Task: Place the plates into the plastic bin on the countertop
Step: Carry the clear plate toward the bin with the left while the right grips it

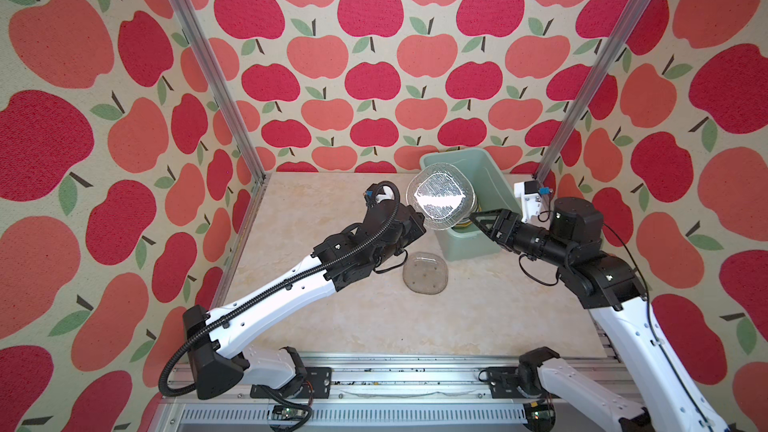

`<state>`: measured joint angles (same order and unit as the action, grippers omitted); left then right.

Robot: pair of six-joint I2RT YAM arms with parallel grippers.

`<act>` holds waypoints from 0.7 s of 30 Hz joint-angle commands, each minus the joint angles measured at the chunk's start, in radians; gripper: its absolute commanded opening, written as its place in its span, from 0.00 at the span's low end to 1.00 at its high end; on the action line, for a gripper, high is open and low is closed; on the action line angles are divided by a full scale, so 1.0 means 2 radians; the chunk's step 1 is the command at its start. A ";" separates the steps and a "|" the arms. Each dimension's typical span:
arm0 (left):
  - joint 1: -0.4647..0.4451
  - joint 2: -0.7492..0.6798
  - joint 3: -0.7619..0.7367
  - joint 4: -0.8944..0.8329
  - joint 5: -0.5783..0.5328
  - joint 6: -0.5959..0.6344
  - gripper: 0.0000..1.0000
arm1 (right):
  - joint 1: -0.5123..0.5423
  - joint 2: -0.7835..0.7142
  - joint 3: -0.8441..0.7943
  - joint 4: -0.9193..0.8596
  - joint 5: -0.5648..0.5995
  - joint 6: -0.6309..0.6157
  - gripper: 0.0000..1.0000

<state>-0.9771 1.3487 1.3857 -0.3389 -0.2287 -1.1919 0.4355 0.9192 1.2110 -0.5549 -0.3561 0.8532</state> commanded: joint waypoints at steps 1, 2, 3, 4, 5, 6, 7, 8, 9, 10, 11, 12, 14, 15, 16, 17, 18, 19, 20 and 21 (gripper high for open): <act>-0.001 0.006 0.000 0.021 -0.002 -0.020 0.00 | 0.015 0.008 -0.009 0.040 0.028 0.014 0.54; -0.002 0.007 -0.001 0.022 -0.003 -0.023 0.00 | 0.019 0.012 -0.010 0.045 0.029 0.016 0.53; -0.003 0.008 -0.001 0.024 -0.003 -0.026 0.00 | 0.022 0.016 -0.011 0.048 0.031 0.017 0.51; -0.004 0.009 -0.002 0.025 -0.005 -0.028 0.00 | 0.024 0.020 -0.013 0.053 0.033 0.020 0.49; -0.005 0.011 0.000 0.026 -0.008 -0.030 0.00 | 0.027 0.022 -0.016 0.059 0.035 0.022 0.47; -0.007 0.012 0.000 0.026 -0.010 -0.031 0.00 | 0.029 0.023 -0.018 0.064 0.039 0.024 0.44; -0.008 0.013 0.000 0.026 -0.012 -0.031 0.00 | 0.033 0.024 -0.020 0.070 0.045 0.025 0.42; -0.010 0.015 0.002 0.026 -0.013 -0.033 0.00 | 0.035 0.023 -0.023 0.075 0.051 0.025 0.40; -0.011 0.017 0.002 0.026 -0.014 -0.034 0.00 | 0.037 0.023 -0.024 0.077 0.057 0.024 0.39; -0.011 0.018 0.003 0.027 -0.015 -0.035 0.00 | 0.038 0.022 -0.027 0.081 0.061 0.024 0.37; -0.012 0.020 0.003 0.028 -0.014 -0.036 0.00 | 0.039 0.022 -0.029 0.084 0.065 0.024 0.36; -0.013 0.021 0.003 0.029 -0.013 -0.037 0.00 | 0.040 0.021 -0.031 0.087 0.066 0.024 0.36; -0.014 0.024 0.005 0.030 -0.012 -0.038 0.00 | 0.040 0.020 -0.034 0.091 0.072 0.024 0.33; -0.015 0.026 0.006 0.030 -0.011 -0.039 0.00 | 0.040 0.020 -0.035 0.092 0.073 0.023 0.32; -0.015 0.027 0.006 0.031 -0.010 -0.040 0.00 | 0.040 0.019 -0.036 0.092 0.075 0.022 0.30; -0.016 0.029 0.007 0.031 -0.010 -0.040 0.00 | 0.039 0.019 -0.036 0.094 0.078 0.022 0.27; -0.016 0.030 0.008 0.031 -0.010 -0.041 0.00 | 0.039 0.019 -0.036 0.095 0.078 0.022 0.26; -0.017 0.031 0.008 0.032 -0.008 -0.041 0.00 | 0.040 0.020 -0.037 0.097 0.078 0.022 0.23; -0.017 0.033 0.009 0.033 -0.007 -0.042 0.00 | 0.040 0.021 -0.038 0.098 0.079 0.023 0.21; -0.017 0.035 0.009 0.034 -0.006 -0.042 0.00 | 0.040 0.022 -0.039 0.099 0.078 0.024 0.20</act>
<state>-1.0035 1.4025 1.3857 -0.2920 -0.2337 -1.2652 0.5087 0.9707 1.1423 -0.4042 -0.2150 0.9001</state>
